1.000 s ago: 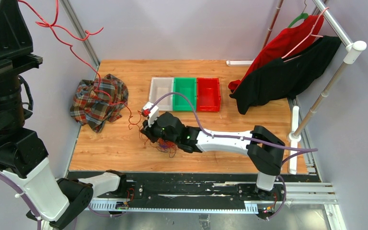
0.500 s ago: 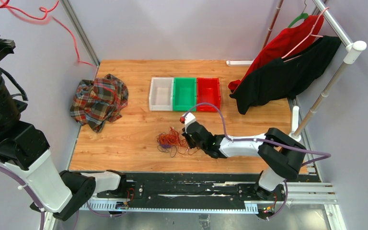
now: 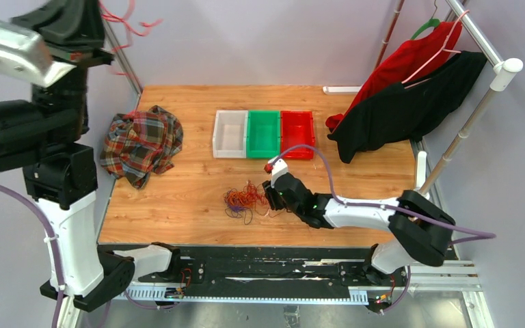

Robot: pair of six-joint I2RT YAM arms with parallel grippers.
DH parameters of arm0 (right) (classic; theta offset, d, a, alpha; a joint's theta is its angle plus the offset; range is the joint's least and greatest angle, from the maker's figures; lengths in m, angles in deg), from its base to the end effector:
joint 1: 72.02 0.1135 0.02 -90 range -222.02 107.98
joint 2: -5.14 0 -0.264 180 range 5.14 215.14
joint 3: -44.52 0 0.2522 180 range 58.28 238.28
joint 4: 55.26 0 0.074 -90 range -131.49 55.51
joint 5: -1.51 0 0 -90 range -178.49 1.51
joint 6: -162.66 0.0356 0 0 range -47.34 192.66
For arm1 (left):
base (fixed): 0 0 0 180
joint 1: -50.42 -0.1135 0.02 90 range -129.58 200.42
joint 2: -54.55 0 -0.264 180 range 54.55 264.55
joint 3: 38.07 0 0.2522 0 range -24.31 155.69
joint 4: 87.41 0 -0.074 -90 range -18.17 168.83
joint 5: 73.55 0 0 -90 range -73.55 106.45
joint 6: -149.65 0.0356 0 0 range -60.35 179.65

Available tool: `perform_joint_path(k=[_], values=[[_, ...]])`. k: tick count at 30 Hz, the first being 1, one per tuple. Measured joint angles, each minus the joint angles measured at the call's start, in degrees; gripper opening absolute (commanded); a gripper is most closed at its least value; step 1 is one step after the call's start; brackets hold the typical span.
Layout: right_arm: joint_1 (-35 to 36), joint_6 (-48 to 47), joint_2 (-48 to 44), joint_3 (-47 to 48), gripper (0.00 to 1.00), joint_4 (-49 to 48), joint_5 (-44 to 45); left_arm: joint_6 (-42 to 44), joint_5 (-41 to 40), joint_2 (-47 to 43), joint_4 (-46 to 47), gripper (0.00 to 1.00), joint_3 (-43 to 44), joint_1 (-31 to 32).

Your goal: Untangle the cables

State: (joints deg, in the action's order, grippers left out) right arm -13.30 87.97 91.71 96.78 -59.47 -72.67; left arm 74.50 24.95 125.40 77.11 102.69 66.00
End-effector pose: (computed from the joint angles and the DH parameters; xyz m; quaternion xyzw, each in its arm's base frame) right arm 0.1673 0.2566 0.1806 -0.2536 0.8228 0.2025 0.4666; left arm 0.0791 -0.0275 0.6886 0.1480 0.2754 -0.0287 0.9494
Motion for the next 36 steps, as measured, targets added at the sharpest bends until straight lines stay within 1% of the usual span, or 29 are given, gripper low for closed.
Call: perform_joint_path(k=[1,2,4,8,13,17,23,30,36], values=[[0.0,-0.2,-1.5,0.2,0.61,0.1,-0.4,-0.7,0.7,-0.6,-1.0,0.01,-2.1,0.0],[0.0,-0.3,-3.1,0.6,0.65,0.1,-1.0,-1.5,1.4,-1.1,-2.0,0.01,-3.8,0.0],[0.0,-0.4,-5.3,1.4,0.67,0.1,-2.0,-2.7,2.3,-1.7,-3.7,0.01,-6.5,0.0],[-0.3,-0.9,-8.6,3.4,0.69,0.3,-3.8,-4.9,3.8,-2.4,-5.6,0.00,-13.0,0.0],[-2.6,-1.1,-9.9,6.0,0.69,1.6,-5.2,-8.0,5.1,-1.2,-7.1,0.01,-19.6,0.0],[-4.2,-1.1,-11.1,5.9,0.69,2.6,-5.5,-10.2,5.9,1.2,-7.1,0.01,-23.9,0.0],[-4.7,-0.7,-13.3,2.1,0.69,2.7,-5.7,-11.0,6.1,4.4,-6.1,0.01,-31.3,0.0],[-5.7,0.0,-13.3,0.1,0.68,2.9,-5.9,-10.3,5.9,5.2,-3.2,0.00,-35.2,0.0],[-6.2,0.2,-12.3,-0.2,0.67,2.8,-6.0,-9.3,5.6,5.9,-0.4,0.00,-35.8,0.0]])
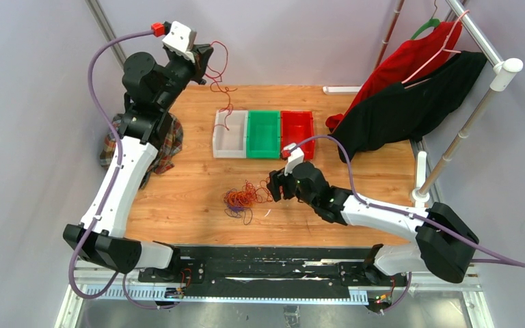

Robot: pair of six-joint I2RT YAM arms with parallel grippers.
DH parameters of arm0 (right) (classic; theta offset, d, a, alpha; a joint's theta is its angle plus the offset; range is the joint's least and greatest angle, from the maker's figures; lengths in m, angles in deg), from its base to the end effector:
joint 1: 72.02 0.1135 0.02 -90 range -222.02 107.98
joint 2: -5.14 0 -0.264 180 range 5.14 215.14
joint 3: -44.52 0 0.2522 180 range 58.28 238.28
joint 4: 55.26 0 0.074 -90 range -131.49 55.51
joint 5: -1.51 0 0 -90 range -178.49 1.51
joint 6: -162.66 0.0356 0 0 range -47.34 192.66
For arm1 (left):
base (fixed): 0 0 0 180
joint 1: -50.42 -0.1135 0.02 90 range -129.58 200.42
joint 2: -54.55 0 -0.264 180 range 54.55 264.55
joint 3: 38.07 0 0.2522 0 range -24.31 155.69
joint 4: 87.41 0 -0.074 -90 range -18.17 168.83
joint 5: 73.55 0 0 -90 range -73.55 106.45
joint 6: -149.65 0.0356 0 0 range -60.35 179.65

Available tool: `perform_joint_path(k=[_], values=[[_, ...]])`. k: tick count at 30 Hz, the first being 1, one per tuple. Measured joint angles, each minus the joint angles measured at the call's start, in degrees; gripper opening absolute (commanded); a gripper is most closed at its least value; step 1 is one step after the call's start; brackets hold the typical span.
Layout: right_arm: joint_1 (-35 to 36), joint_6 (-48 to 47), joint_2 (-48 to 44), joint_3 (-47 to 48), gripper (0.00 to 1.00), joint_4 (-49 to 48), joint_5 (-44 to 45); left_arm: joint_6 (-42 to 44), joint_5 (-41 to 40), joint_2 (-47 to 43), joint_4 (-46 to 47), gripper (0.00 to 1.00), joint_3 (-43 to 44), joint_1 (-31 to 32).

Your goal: Untangle the cables

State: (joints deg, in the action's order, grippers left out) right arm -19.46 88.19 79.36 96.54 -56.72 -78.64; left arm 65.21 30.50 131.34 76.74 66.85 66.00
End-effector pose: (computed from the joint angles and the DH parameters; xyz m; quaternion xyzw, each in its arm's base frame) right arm 0.1773 0.2216 0.2336 -0.2141 0.7929 0.2584 0.5087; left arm 0.2752 -0.0857 0.5125 0.2078 0.5947 -0.1439 0.7632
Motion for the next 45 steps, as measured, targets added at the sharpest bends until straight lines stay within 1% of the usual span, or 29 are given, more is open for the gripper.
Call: perform_joint_path(k=[10,16,22,25,29,38,45], values=[[-2.9,2.5,1.1,-1.4,0.65,-0.3,-0.3,1.8,-0.4,6.1,2.0,0.01,1.0,0.0],[-3.5,3.4,1.1,-2.2,0.65,-0.3,-0.5,2.6,-0.6,9.8,1.7,0.00,5.0,0.0],[-3.9,4.0,1.0,-2.2,0.65,-0.3,-0.8,5.6,-0.7,9.3,2.1,0.00,8.2,0.7],[-3.9,4.0,1.0,-2.2,0.62,-0.2,-0.9,7.1,-0.5,8.0,2.3,0.00,8.3,1.2],[-4.1,4.1,1.0,-2.1,0.62,0.3,-0.9,8.2,-0.3,6.0,2.6,0.00,8.7,1.7],[-4.1,4.5,1.0,-2.1,0.62,0.6,-0.8,8.9,-0.2,4.4,4.2,0.00,7.1,3.3],[-4.4,4.5,1.0,-2.1,0.62,0.6,-0.8,10.6,-0.4,6.2,3.7,0.00,5.5,4.2]])
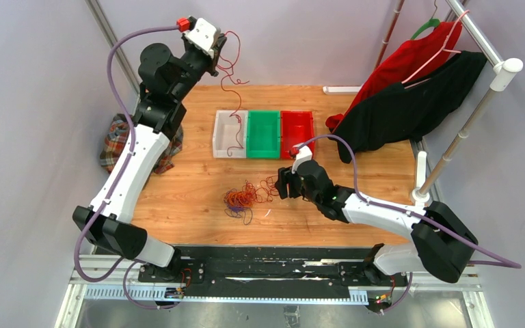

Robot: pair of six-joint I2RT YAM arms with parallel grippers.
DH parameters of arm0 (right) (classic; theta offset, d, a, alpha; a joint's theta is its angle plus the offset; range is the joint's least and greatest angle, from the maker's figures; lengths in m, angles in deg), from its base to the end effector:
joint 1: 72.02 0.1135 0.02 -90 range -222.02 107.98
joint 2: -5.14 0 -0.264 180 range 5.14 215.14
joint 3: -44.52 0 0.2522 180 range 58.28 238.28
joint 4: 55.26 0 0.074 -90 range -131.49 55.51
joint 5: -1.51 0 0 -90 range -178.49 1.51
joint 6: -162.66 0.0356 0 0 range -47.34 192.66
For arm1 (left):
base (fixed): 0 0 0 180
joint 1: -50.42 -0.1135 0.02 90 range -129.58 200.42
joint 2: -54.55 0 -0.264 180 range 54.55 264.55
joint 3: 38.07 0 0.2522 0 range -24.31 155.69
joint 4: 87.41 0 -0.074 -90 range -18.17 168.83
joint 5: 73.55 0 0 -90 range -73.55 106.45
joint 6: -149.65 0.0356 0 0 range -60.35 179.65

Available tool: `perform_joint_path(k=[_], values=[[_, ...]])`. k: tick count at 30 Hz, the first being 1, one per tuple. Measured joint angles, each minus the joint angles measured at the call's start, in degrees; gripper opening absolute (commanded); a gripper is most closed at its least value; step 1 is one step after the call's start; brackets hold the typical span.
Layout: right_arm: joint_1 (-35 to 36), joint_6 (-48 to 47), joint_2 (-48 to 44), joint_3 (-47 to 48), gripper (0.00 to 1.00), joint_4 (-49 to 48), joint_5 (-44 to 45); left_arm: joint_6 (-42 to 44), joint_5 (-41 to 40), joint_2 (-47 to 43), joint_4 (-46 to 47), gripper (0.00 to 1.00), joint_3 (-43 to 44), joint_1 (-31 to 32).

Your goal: Untangle the cables

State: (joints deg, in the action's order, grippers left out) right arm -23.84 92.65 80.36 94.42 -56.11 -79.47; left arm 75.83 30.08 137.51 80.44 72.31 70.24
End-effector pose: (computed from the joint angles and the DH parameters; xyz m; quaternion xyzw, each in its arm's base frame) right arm 0.1908 0.2049 0.2157 -0.1629 0.8234 0.2476 0.4839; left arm 0.2947 -0.1151 0.5203 0.2759 0.5440 -0.0970 0.7865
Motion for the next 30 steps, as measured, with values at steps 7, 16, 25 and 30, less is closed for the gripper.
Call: perform_joint_path(k=[7,16,25,30], values=[[-0.2,0.0,0.0,0.0,0.62,0.0,0.0,2.1,-1.3,0.5,0.4,0.00,-1.4,0.0],[-0.4,0.0,0.0,0.0,0.62,0.0,0.0,4.1,-4.0,-1.2,1.2,0.01,-12.6,0.0],[-0.4,0.2,-1.0,-0.6,0.62,0.0,0.0,7.7,-7.3,-1.7,-1.0,0.00,-23.0,0.1],[-0.5,0.3,-1.1,-0.7,0.62,0.4,0.2,10.3,-9.7,1.4,-2.6,0.00,-22.5,0.2]])
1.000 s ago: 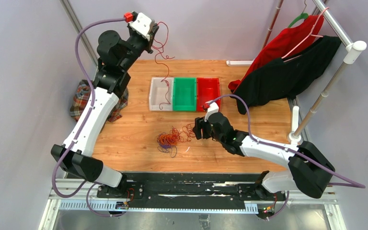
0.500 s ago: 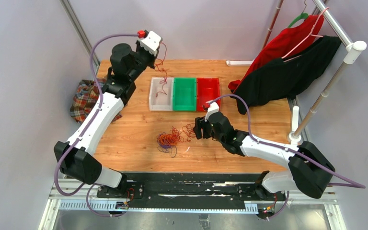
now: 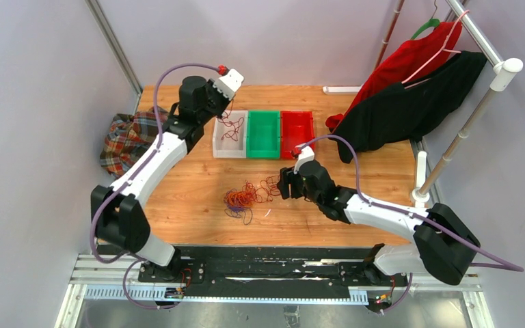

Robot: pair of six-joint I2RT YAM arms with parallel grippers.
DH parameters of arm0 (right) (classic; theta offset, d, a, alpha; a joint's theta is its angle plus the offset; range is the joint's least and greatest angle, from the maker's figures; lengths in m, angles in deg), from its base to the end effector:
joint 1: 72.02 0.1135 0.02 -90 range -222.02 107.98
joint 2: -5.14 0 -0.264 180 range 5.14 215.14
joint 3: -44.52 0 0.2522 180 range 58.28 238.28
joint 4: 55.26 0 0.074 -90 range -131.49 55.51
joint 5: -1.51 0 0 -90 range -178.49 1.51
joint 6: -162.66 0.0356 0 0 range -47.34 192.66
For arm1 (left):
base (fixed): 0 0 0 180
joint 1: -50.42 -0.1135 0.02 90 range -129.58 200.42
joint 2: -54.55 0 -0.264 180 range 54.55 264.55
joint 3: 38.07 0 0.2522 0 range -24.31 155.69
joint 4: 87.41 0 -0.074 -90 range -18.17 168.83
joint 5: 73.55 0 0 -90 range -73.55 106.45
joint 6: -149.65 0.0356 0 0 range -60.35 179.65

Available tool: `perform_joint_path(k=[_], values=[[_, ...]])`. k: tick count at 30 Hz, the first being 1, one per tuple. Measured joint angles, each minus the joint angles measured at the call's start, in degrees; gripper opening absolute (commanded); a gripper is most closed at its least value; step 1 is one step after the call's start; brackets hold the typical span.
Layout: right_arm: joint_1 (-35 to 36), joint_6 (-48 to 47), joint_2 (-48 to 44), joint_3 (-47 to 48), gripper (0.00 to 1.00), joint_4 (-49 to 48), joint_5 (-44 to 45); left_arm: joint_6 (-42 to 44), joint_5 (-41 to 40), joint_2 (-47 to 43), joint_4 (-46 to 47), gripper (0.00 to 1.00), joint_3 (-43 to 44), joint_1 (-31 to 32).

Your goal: Untangle the cables

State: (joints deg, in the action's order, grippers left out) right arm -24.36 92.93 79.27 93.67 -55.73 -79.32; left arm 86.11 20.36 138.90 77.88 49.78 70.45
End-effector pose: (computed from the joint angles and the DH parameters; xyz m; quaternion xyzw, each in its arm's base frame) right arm 0.1899 0.2000 0.2157 -0.1565 0.8248 0.2455 0.4847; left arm 0.3310 -0.1232 0.3703 0.3247 0.7011 0.0093 0.6348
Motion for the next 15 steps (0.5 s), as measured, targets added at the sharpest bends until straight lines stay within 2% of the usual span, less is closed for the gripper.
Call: perform_joint_path(k=[5,15], values=[[-0.3,0.0,-0.6,0.0,0.62,2.0,0.7,1.6,-2.1,7.8,-5.7,0.00,5.0,0.6],[-0.5,0.0,-4.6,0.0,0.62,5.8,1.7,3.0,-3.9,17.0,-11.6,0.00,7.0,2.8]])
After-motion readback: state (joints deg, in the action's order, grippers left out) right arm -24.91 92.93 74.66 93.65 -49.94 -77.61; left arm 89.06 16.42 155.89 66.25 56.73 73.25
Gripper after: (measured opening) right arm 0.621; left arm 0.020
